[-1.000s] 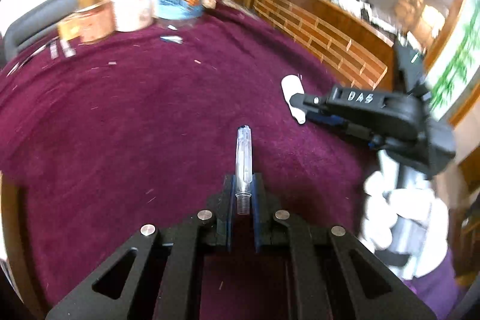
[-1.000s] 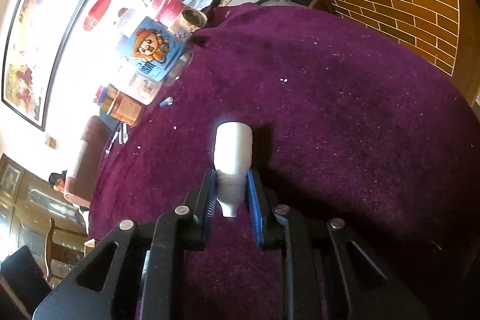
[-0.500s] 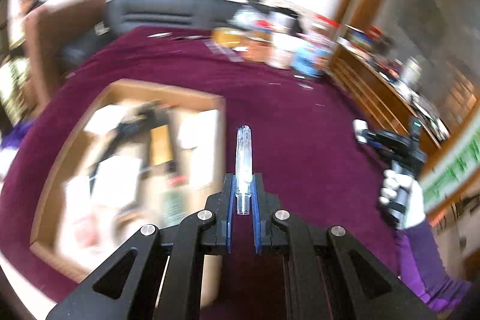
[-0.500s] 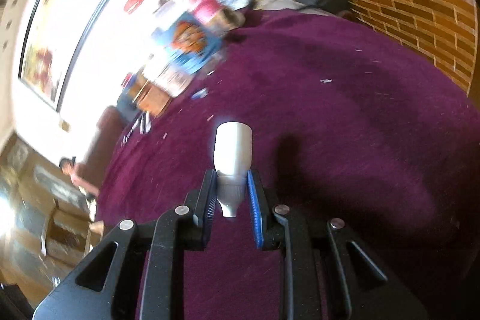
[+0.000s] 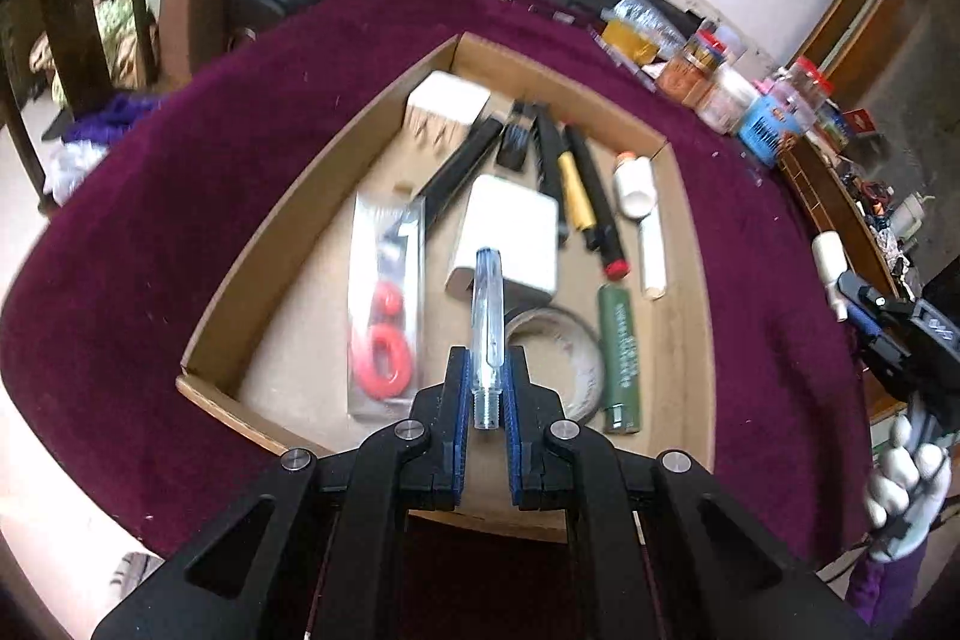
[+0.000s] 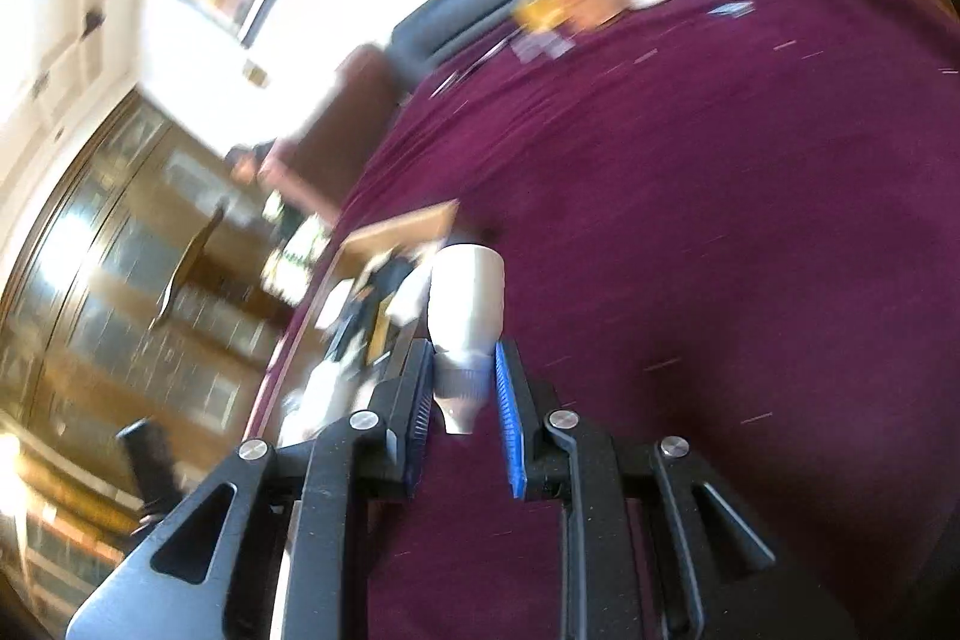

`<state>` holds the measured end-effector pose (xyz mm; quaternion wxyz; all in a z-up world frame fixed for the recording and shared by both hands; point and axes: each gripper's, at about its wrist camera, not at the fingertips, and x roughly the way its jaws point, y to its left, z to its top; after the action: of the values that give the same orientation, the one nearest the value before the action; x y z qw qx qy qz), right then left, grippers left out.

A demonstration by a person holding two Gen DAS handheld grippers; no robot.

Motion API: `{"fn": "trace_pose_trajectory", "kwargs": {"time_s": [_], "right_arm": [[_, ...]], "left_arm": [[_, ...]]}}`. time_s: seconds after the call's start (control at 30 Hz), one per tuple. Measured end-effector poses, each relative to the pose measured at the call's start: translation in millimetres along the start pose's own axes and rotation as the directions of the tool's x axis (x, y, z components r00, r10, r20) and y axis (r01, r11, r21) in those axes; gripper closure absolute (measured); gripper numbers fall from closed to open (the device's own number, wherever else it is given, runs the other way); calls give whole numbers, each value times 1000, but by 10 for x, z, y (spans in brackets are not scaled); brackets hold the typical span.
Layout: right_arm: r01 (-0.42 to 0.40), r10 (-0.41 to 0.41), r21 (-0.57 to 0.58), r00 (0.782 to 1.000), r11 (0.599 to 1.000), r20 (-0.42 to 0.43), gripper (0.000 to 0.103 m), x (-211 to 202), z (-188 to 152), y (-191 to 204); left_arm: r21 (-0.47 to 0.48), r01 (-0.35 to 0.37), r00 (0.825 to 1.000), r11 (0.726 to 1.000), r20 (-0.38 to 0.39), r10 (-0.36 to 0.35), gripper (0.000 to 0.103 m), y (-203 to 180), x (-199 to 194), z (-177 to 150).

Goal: Organize rigid objects

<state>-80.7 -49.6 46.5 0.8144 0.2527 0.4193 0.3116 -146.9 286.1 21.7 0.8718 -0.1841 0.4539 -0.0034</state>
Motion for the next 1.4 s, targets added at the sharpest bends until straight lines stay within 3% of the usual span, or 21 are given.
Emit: {"fn": "trace_pose_trajectory", "kwargs": {"time_s": [0.17, 0.3, 0.37, 0.67, 0.87, 1.03, 1.07, 1.13, 1.17, 1.23, 1.27, 1.3, 1.33, 1.4], "right_arm": [[-32, 25, -58, 993, 998, -113, 84, 483, -136, 428], [-17, 0, -97, 985, 995, -174, 84, 777, -229, 614], [-5, -17, -111, 980, 994, -198, 84, 928, -267, 702], [70, -112, -155, 954, 985, -278, 84, 1434, -426, 1000], [127, -178, -243, 964, 962, -199, 80, 1396, -496, 1125], [128, -168, -245, 975, 961, -148, 77, 1293, -490, 1129], [132, -167, -246, 978, 960, -127, 77, 1243, -498, 1125], [145, -169, -256, 983, 956, -74, 77, 1110, -522, 1136], [157, -173, -265, 984, 952, -37, 77, 1025, -541, 1149], [180, -179, -282, 983, 942, 28, 77, 881, -575, 1187], [198, -185, -297, 980, 934, 70, 73, 791, -608, 1211], [209, -190, -306, 978, 929, 90, 69, 762, -627, 1233], [224, -197, -320, 974, 920, 116, 59, 700, -657, 1256], [253, -207, -344, 964, 904, 165, 52, 597, -729, 1293]], "left_arm": [[24, -60, 998, 998, 3, 60, 93, -33, 26, 34], [40, -28, 999, 999, 25, 27, 83, -45, -29, 9], [40, -16, 999, 999, 44, 15, 71, -31, -101, 1], [24, -4, 990, 1000, 138, 0, 58, 107, -369, 54], [26, -13, 981, 1000, 192, 8, 48, 121, -439, 66], [33, -50, 969, 998, 245, 41, 48, 61, -513, 59], [36, -104, 952, 994, 293, 88, 48, 15, -589, 33], [31, -220, 894, 975, 405, 189, 46, -107, -763, -28], [10, -296, 827, 955, 503, 251, 29, -207, -929, -91], [-26, -315, 729, 949, 633, 259, 1, -356, -1195, -209], [-30, -274, 705, 961, 674, 222, 1, -397, -1286, -255], [-31, -233, 706, 972, 683, 190, 1, -421, -1320, -263], [-27, -198, 730, 980, 664, 165, 1, -443, -1312, -239], [13, -154, 833, 988, 539, 123, 1, -522, -1159, -95]]}}
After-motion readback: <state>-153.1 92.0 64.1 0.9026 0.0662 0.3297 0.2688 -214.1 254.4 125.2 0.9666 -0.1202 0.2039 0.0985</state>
